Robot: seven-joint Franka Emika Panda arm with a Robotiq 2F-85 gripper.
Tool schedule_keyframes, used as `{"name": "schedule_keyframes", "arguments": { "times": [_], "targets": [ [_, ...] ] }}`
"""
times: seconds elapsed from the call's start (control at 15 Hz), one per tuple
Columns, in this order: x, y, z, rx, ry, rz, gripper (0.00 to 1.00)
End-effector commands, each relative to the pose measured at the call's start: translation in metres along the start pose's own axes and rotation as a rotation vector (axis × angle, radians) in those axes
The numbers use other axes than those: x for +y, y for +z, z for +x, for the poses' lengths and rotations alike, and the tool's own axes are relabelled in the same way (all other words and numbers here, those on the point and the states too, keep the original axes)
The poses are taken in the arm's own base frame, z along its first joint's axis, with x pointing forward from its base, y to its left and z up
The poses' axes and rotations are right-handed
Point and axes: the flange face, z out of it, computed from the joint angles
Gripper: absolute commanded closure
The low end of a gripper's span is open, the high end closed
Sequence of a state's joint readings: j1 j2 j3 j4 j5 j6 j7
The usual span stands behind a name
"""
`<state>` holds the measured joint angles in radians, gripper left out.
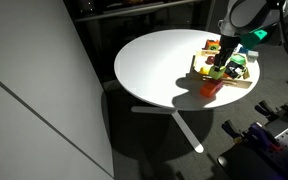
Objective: Put the yellow block on the pink block, put the plushy cube on the left in the crate and then put the yellow block back in the crate
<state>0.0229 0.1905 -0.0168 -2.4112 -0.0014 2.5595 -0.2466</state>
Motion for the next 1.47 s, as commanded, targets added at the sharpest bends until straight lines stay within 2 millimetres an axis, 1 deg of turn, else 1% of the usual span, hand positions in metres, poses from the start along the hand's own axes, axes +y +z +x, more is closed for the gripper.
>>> {"name": "schedule_keyframes", "arguments": {
  "times": [0.0,0.4,0.73,0.8,0.87,1.07,1.4],
  "targets": [
    [0.016,-0.016,0.009,0.035,0.028,0.000,0.71],
    [0.045,-0.024,0.018,0.062,0.106,0.018,0.71],
    [0.064,-0.023,0.020,0.071,0.151,0.014,0.71],
    [0.066,-0.023,0.020,0.072,0.152,0.011,0.21],
    [0.066,-0.022,0.020,0.073,0.152,0.008,0.20],
    [0.065,-0.023,0.020,0.079,0.147,0.005,0.00],
    [0.058,-0.029,0.022,0.105,0.134,0.016,0.00]
  ]
}}
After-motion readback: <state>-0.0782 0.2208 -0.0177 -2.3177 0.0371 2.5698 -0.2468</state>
